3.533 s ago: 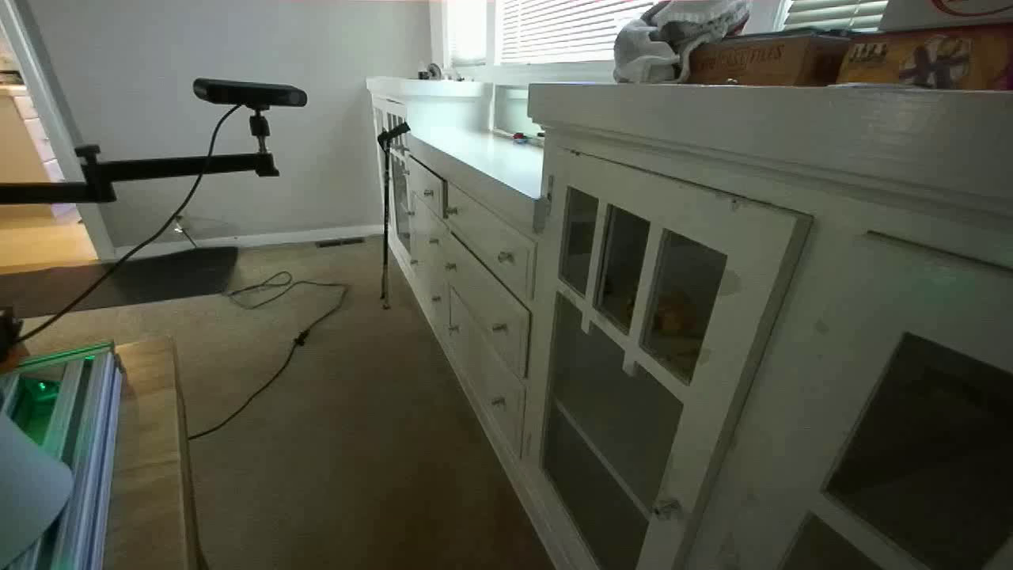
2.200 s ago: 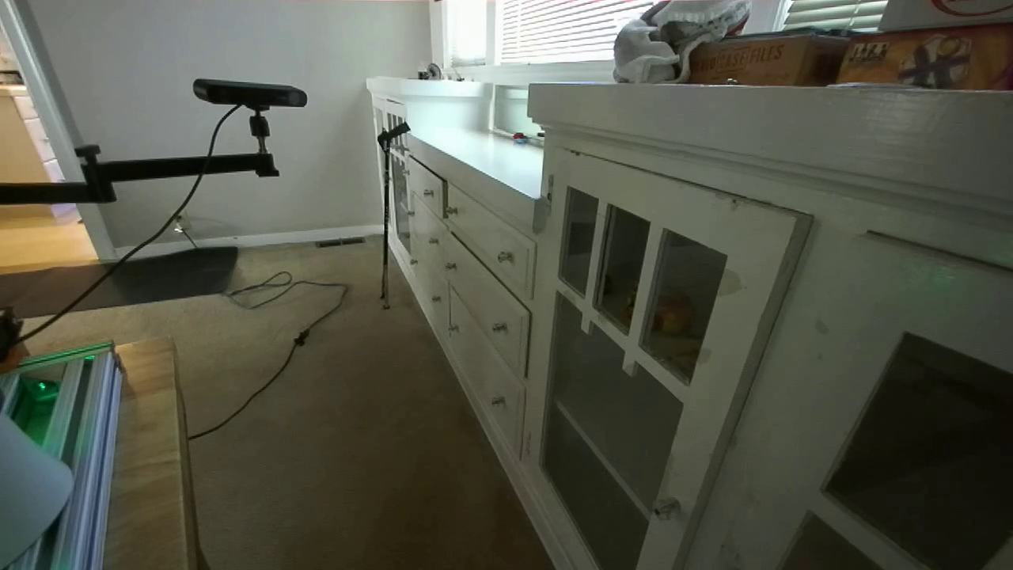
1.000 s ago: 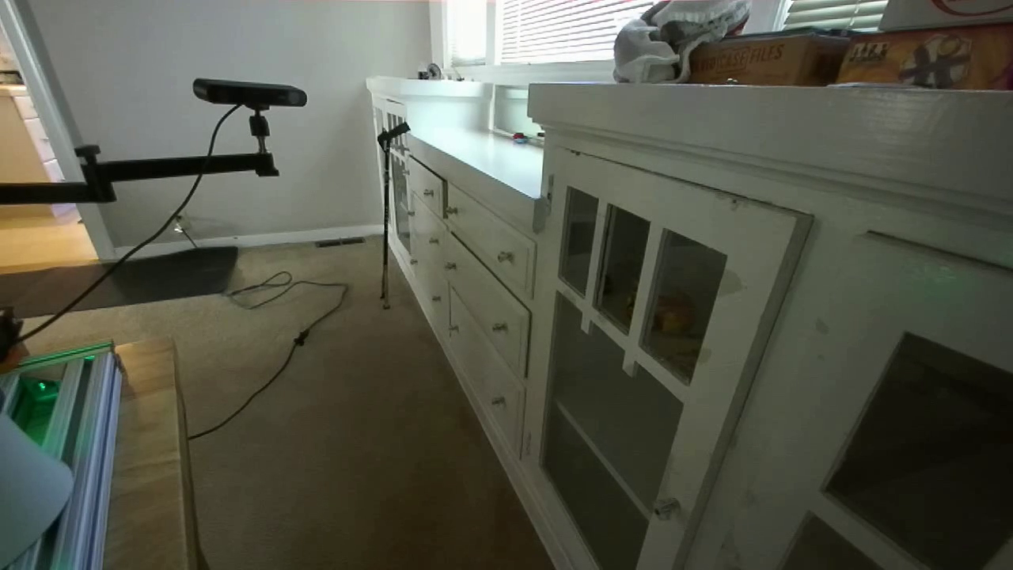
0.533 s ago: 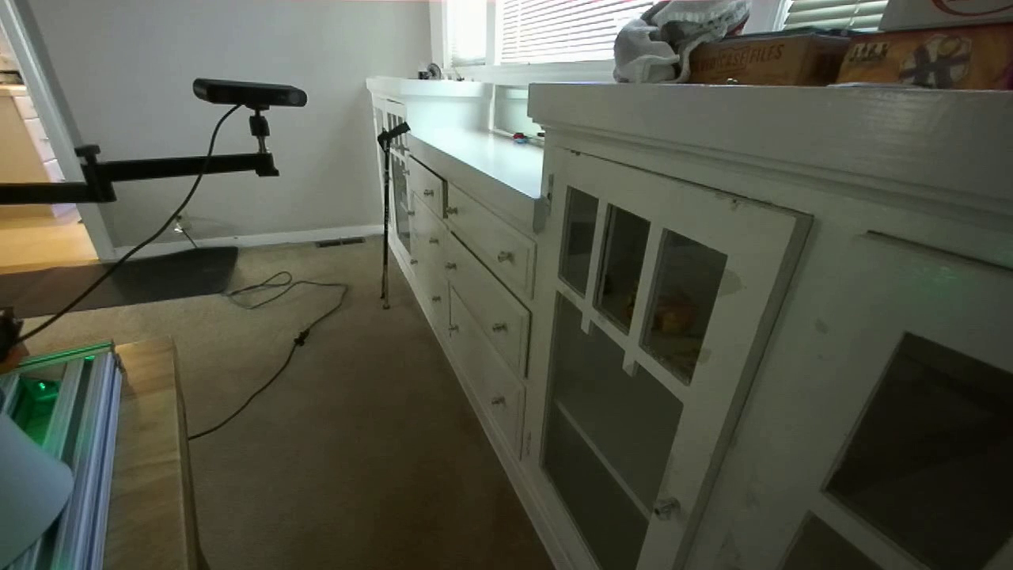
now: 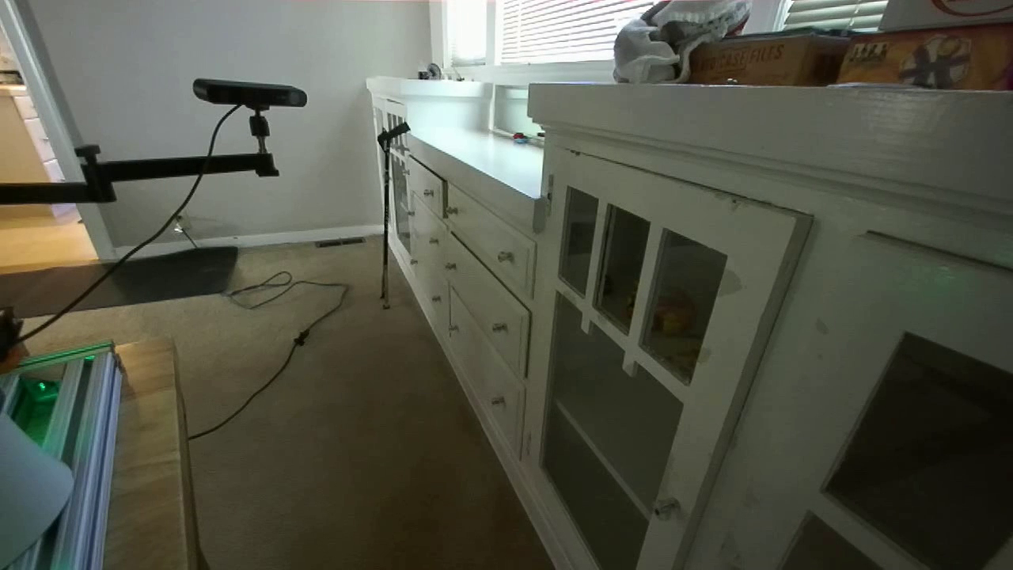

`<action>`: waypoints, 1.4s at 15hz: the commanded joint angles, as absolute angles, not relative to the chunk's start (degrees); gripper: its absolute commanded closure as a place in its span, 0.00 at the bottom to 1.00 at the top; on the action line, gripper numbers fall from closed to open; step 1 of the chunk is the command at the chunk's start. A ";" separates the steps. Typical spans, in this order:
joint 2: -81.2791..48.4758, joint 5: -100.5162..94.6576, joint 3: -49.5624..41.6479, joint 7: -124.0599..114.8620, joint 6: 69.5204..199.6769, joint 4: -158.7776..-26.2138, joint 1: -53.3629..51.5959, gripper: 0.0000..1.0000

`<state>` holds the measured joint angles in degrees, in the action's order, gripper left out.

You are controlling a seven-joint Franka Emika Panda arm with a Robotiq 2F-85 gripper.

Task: Move the towel to the right.

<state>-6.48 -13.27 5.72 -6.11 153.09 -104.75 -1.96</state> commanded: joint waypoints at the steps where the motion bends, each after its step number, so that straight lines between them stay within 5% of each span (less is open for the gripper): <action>1: -11.23 -14.10 4.02 -5.42 157.01 -102.22 -3.38 0.00; 6: -14.60 -13.68 2.82 -4.65 160.71 -100.51 -4.17 0.02; 7: -14.93 -13.56 2.65 -4.22 161.38 -100.31 -4.26 0.07; 8: -15.27 -13.41 2.45 -3.94 161.84 -100.14 -4.33 0.26; 18: -16.26 -14.43 3.09 -3.51 162.85 -99.78 -3.46 0.96; 21: -16.20 -15.12 2.78 -4.02 162.51 -99.03 -3.90 1.00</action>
